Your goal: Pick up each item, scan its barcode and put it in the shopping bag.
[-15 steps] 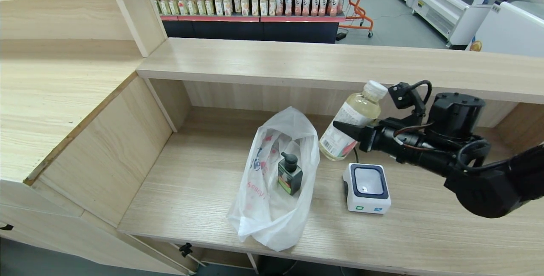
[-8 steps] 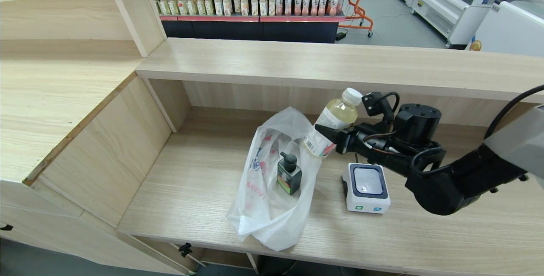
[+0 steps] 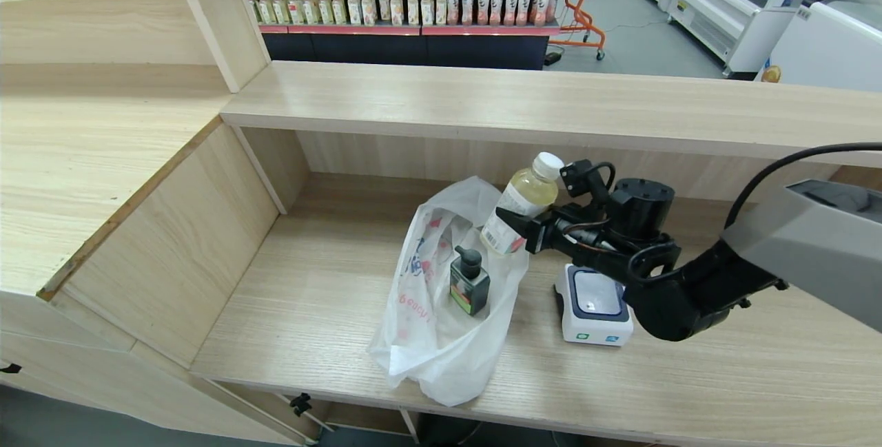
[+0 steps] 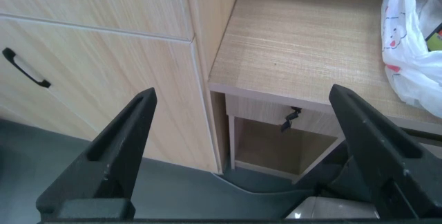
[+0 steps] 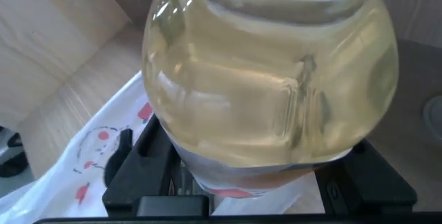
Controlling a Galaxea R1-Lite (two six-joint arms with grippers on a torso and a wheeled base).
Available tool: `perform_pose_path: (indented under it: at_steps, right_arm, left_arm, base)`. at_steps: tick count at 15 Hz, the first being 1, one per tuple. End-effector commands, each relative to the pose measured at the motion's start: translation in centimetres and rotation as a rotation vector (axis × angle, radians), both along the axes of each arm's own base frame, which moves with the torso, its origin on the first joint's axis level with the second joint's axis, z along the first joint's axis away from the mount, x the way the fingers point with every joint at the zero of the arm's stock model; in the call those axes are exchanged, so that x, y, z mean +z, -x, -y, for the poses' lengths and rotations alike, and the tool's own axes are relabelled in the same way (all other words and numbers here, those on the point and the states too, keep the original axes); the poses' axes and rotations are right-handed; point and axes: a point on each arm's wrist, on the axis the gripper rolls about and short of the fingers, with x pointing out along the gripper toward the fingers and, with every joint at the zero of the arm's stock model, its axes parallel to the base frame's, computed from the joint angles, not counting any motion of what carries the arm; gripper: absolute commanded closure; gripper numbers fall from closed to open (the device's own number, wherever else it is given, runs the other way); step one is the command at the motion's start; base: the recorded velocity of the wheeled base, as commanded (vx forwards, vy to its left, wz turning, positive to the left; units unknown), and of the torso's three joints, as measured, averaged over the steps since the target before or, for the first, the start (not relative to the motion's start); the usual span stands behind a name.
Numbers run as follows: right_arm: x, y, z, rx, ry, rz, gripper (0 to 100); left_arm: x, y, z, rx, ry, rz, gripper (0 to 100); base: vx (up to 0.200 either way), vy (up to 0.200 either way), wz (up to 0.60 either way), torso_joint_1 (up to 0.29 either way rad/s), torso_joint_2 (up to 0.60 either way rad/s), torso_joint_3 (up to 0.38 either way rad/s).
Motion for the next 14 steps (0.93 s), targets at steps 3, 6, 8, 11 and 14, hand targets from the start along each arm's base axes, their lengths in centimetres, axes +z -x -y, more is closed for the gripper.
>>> perform_pose_path:
  at_steps: [3, 6, 8, 11, 14]
  right_arm:
    - [-3.4, -0.9, -0.4, -0.002, 0.063, 0.05, 100]
    - [-4.9, -1.0, -0.8, 0.006, 0.082, 0.077, 100]
    - [-5.2, -1.0, -1.0, 0.01, 0.084, 0.079, 100]
    - [-6.4, -1.2, -1.3, 0.012, 0.109, 0.095, 100]
    - [-7.5, -1.3, -1.5, 0.016, 0.139, 0.134, 100]
  left_arm:
    - [0.0, 0.0, 0.0, 0.0, 0.001, 0.001, 0]
    - [0.0, 0.0, 0.0, 0.0, 0.001, 0.001, 0]
    - [0.0, 0.0, 0.0, 0.0, 0.001, 0.001, 0]
    - [0.0, 0.0, 0.0, 0.0, 0.001, 0.001, 0]
    - [0.0, 0.0, 0.0, 0.0, -0.001, 0.0, 0]
  base:
    - [0.0, 0.0, 0.0, 0.0, 0.0, 0.0]
    - [0.0, 0.0, 0.0, 0.0, 0.0, 0.0]
    - [0.0, 0.0, 0.0, 0.0, 0.0, 0.0]
    - [0.0, 0.0, 0.0, 0.0, 0.0, 0.0]
    - [0.0, 0.0, 0.0, 0.0, 0.0, 0.0]
